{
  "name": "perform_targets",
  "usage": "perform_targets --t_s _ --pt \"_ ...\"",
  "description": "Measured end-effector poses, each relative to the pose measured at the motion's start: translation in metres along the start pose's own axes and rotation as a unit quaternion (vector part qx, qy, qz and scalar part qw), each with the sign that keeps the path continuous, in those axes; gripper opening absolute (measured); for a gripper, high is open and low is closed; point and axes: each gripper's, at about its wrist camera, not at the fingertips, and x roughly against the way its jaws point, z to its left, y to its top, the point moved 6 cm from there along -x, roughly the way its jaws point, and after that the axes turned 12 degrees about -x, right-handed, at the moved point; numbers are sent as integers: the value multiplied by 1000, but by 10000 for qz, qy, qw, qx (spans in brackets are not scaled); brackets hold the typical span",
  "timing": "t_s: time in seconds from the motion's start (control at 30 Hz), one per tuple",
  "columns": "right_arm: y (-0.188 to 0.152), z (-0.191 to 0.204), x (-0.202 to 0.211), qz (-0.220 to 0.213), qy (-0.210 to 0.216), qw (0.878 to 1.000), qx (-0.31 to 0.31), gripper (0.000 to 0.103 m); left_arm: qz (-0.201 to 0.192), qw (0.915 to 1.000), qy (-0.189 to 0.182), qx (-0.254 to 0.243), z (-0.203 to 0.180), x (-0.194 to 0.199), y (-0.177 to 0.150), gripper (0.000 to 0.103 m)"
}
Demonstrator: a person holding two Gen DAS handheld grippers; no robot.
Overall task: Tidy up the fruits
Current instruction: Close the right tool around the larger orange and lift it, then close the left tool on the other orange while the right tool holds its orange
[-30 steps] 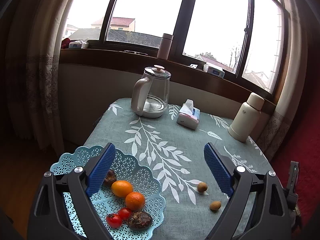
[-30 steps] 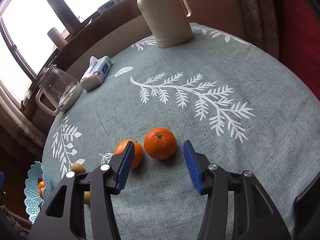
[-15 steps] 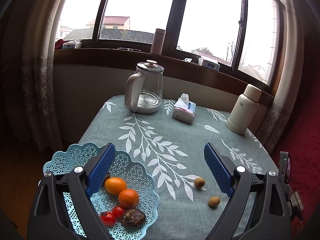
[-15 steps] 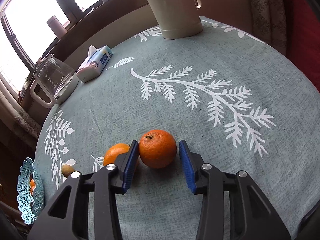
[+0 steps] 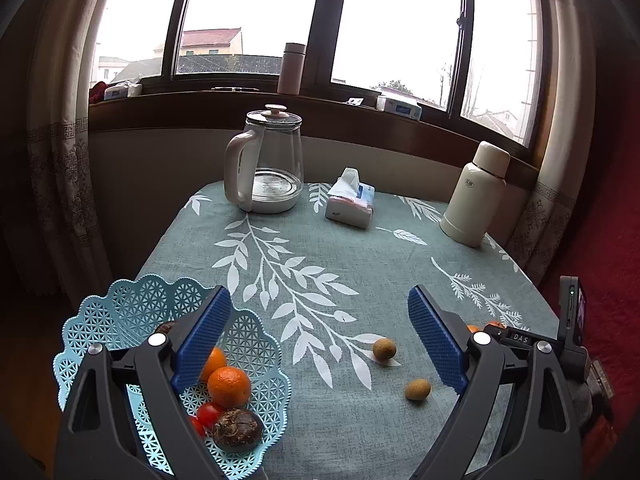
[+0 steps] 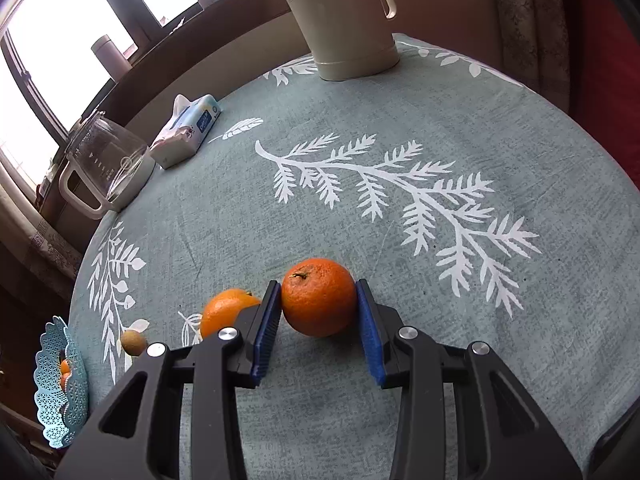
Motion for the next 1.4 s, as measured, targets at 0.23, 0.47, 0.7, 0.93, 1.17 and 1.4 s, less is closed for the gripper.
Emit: perform_targets --t_s 0.23,0.47,0.7,0.93,1.17,1.4 --pt "-7 14 8 145 541 9984 54 38 136 9998 -132 -88 -15 -12 -7 91" --pt "5 -3 26 -460 147 9986 214 38 356 9979 -525 -119 -51 -43 -19 91" --pt "21 -34 29 -772 -153 9969 16 38 736 9899 -1071 -573 -121 -85 -32 91" --pt "24 -46 26 -761 -75 9968 -225 38 1115 9774 -1599 -815 -172 -115 -35 80" --pt "23 -49 26 -761 20 9965 -345 38 1534 9657 -1872 -941 -203 -144 -44 63" --pt "23 -49 27 -750 56 9965 -372 38 1740 9597 -1899 -1123 -219 -160 -47 44"
